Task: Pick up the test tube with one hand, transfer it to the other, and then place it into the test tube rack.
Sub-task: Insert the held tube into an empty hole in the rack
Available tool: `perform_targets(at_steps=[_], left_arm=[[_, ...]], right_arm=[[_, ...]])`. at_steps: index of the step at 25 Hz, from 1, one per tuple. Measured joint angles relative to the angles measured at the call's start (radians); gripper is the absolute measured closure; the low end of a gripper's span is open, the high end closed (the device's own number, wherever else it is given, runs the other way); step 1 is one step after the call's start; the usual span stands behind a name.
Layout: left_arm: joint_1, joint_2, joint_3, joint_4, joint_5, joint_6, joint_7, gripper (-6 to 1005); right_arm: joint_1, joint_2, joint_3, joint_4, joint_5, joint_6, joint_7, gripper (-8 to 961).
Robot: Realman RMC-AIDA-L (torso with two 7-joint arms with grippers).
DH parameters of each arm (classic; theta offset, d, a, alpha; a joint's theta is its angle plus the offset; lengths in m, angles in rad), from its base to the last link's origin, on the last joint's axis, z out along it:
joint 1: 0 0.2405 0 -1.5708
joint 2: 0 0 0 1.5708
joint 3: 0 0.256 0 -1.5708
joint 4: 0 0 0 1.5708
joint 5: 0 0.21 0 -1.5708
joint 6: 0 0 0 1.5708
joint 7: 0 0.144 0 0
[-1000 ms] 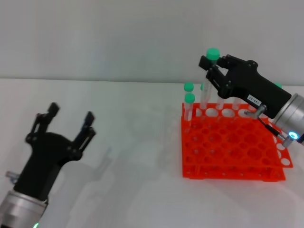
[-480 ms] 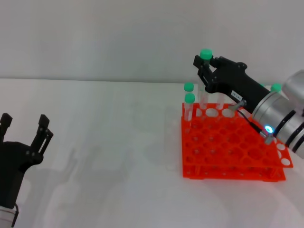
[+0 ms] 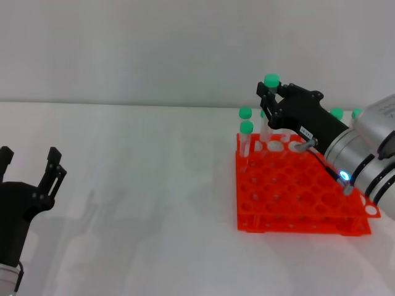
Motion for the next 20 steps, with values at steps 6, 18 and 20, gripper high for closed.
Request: perform_targets(at_steps=[6,18,20], left_arm=[[-0.006,0.000,0.000,0.000,0.000,-0.011,-0.001,152],[-0.005,0.000,0.006,0.001,0.000,-0.012,-0.002,152],[-0.005,0.000,0.006,0.001,0.000,-0.012,-0.002,152]], right_arm=[[0.020,0.000,-0.109,-0.001,0.182,0.026,-0.096,747],[0.044,0.000,-0.247,-0.010,0.380,0.033,-0.190,746],[0.046,0.000,-0.266,-0.011,0.413,0.034,-0.204,746]])
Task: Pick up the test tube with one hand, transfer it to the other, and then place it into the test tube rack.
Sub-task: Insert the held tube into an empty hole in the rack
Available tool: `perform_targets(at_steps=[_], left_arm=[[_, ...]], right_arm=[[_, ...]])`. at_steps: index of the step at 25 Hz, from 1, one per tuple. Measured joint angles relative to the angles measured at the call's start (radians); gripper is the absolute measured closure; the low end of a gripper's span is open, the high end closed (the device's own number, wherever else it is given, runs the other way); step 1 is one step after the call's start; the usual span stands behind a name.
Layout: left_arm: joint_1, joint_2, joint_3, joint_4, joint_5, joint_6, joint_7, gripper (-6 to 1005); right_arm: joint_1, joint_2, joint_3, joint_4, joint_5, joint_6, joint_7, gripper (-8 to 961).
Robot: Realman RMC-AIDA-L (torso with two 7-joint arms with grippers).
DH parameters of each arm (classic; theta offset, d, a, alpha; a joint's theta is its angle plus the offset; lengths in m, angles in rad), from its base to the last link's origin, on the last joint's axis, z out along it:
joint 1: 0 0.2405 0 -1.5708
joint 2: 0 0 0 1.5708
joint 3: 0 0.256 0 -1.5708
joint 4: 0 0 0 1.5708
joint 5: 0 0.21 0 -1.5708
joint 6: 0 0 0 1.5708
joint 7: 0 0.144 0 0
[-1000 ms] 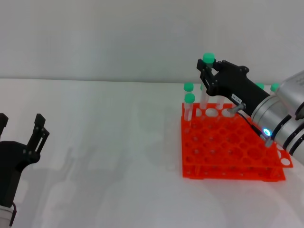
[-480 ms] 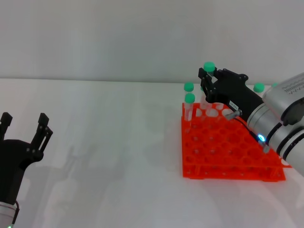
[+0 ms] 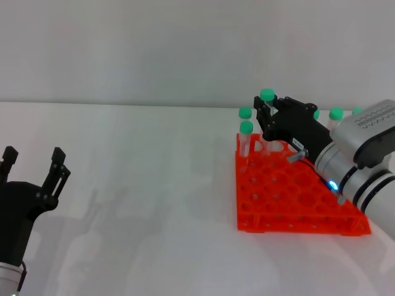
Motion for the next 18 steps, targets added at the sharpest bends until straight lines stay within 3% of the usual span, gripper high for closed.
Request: perform_targets(at_steps=[18], left_arm=[[-0.009,0.000,0.003,0.000,0.009,0.000,-0.040,152]], right_arm=[[-0.006,0.000,-0.077,-0.017,0.203,-0.001,-0.044,745]])
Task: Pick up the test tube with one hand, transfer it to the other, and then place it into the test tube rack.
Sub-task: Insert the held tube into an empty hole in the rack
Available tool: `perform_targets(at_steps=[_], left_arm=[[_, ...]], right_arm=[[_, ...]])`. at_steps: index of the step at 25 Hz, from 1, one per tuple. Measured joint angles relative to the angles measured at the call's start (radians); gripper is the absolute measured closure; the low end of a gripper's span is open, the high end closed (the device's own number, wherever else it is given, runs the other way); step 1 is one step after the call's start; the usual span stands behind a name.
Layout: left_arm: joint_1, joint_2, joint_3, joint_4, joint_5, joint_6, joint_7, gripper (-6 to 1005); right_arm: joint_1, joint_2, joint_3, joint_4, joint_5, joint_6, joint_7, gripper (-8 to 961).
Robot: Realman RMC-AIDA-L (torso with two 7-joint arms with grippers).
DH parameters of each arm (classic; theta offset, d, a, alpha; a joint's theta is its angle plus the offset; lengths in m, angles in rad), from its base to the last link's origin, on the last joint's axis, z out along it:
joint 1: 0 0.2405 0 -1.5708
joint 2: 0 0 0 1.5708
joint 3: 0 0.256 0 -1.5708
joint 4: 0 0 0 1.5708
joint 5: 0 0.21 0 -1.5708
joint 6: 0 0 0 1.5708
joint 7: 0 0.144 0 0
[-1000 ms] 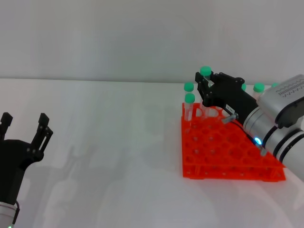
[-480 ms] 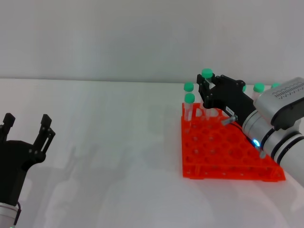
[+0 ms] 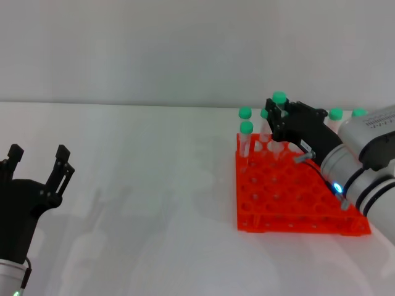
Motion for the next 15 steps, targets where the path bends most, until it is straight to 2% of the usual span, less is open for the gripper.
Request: perform_targets(at_steps=[6,15], left_arm=[[-0.003,0.000,0.000,0.000,0.002,0.000,0.000,152],[-0.016,0.002,0.000,-0.002,0.002,-0.028,0.000,152]], right_arm=[[-0.005,0.000,-0.027,-0.013,0.079,-0.012,0.002,745],[-0.005,0.000,-0.025,-0.031,0.087,-0.046,0.069,744]])
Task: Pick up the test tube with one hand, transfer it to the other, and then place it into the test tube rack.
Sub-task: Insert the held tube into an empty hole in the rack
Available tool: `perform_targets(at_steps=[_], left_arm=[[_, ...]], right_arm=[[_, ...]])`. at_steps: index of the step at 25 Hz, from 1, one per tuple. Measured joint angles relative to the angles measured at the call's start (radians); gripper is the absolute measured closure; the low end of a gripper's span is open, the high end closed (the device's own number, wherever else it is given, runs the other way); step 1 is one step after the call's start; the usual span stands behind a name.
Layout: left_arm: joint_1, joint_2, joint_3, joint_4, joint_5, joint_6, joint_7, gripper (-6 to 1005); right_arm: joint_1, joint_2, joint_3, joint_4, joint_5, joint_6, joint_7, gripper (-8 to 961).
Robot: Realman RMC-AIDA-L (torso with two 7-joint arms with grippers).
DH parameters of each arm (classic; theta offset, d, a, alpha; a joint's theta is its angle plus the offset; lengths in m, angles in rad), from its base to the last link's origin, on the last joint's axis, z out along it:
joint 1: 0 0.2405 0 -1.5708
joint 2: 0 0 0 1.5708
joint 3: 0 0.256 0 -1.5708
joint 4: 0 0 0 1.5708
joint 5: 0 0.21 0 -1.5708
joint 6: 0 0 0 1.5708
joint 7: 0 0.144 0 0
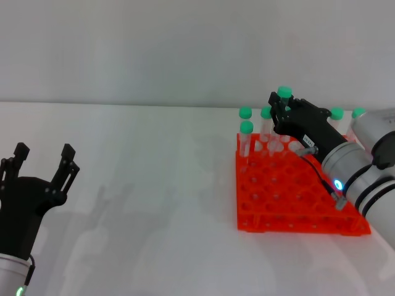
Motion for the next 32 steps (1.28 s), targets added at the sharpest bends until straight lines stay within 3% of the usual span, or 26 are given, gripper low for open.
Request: perform_targets(at_steps=[10,32], left_arm=[[-0.016,0.003,-0.001,-0.009,0.000,-0.023,0.000,152],[-0.050,-0.001,0.000,-0.010,0.000,-0.056,0.000,152]], right_arm=[[0.032,0.000,-0.004,-0.012,0.116,0.049,0.029,744],[0.027,0.000,-0.015,-0.014,0.121,0.054,0.031,742]])
